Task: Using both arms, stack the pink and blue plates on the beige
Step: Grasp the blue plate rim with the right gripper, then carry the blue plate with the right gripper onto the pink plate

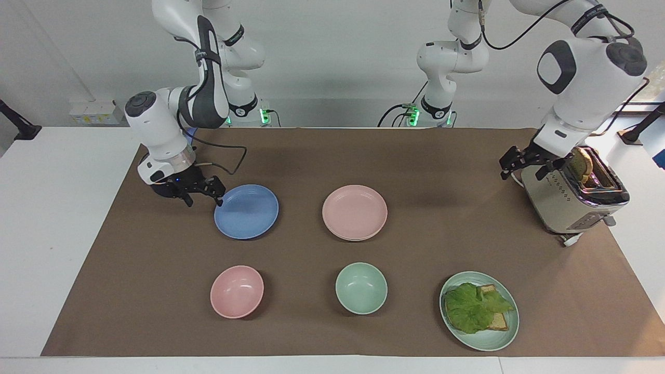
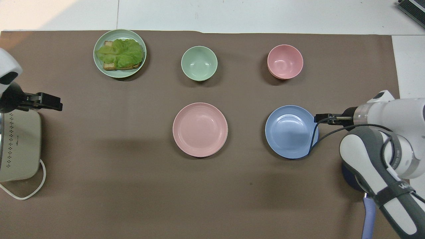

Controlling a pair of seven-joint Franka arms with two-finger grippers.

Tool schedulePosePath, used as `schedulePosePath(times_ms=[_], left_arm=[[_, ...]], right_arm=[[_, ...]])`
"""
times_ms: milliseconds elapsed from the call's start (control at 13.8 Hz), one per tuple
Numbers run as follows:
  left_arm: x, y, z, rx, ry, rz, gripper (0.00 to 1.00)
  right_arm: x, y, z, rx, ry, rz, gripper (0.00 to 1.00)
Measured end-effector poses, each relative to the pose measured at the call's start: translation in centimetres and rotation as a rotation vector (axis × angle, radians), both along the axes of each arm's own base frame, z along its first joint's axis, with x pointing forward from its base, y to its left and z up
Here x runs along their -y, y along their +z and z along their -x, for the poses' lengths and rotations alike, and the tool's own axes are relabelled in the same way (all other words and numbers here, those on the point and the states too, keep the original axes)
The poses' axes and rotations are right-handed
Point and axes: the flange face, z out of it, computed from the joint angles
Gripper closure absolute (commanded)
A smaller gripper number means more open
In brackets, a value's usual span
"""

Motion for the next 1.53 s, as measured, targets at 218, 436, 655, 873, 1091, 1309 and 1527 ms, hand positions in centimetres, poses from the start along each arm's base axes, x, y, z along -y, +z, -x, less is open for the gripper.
schedulePosePath(times_ms=[218, 436, 655, 873, 1091, 1309, 1527], left_arm=[[-0.4, 2.0, -0.5, 0.022, 0.001, -0.003, 0.0], [-0.3, 3.1, -0.6, 0.042, -0.001, -0.004, 0.0], [-0.2, 4.8, -0.8, 0.077, -0.002, -0.006, 0.0], [-0.2, 5.3, -0.8, 0.083, -0.014, -0.008, 0.0], [-0.3, 5.3, -0.7, 0.078, -0.033, -0.023, 0.0], [-0.4, 5.3, -0.7, 0.074, -0.044, -0.037, 0.0], [-0.4, 5.2, -0.6, 0.071, -0.045, -0.037, 0.0]], right_arm=[[0.1, -3.2, 0.7, -0.03, -0.026, -0.043, 0.16], [0.1, -5.1, 1.0, -0.043, -0.031, -0.05, 0.41], [0.1, -5.7, 1.0, -0.048, -0.03, -0.05, 0.7], [0.1, -6.0, 1.4, -0.069, -0.028, -0.055, 1.0], [-0.1, -5.8, 1.5, -0.084, -0.023, -0.065, 1.0], [-1.3, -4.2, 0.5, -0.093, 0.004, -0.08, 1.0], [-6.8, -0.2, -1.1, -0.069, 0.009, -0.1, 1.0]])
